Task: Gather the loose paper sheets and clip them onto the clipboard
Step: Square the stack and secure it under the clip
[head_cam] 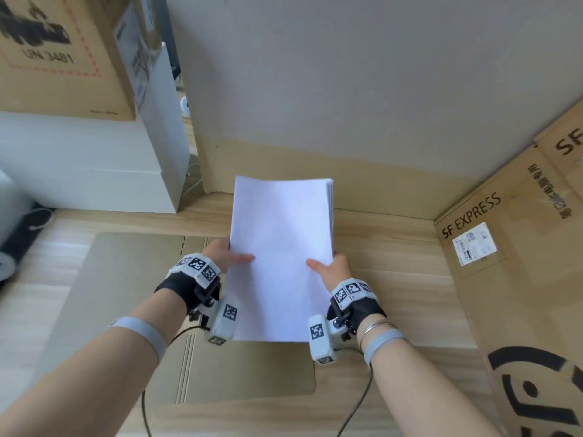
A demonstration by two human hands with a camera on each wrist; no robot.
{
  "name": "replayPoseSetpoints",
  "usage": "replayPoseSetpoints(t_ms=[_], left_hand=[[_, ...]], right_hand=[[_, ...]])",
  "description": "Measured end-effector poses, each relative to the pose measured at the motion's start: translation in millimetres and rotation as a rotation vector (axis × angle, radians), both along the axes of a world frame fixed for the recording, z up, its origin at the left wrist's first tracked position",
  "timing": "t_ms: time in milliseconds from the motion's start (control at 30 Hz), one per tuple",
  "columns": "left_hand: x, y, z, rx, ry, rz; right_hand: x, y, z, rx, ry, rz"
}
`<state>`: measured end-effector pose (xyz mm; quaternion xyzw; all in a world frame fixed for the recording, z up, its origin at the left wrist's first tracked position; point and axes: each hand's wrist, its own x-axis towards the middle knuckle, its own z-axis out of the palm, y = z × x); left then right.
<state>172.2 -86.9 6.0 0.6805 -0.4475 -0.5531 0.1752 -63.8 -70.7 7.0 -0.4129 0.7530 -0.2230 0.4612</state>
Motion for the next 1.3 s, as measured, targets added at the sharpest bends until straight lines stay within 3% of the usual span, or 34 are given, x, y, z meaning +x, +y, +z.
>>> replayPoseSetpoints(t_ms=[200, 300, 500, 833, 1300], left_hand=[[22.4, 33.5, -43.0, 0.096, -0.209, -0.090], [35.0, 47.5, -55.4, 0.074, -0.484, -0.094], [28.7, 59.9, -62.9, 0.101, -0.646, -0.178], [-10.1, 49.9, -63.8, 0.028, -0.514, -0.209], [-14.3, 44.3, -65.2, -0.009, -0.665, -0.316]], right_hand=[[4.7, 33.3, -37.4, 0.299, 0.084, 0.118], [4.5, 41.2, -52.7, 0.318, 0.105, 0.131], [-12.3, 48.3, -60.2, 0.345, 0.104, 0.077], [-39.2, 53.7, -78.4, 0.270, 0.053, 0.016], [-44.8, 31.7, -94.1, 0.282, 0.074, 0.056]])
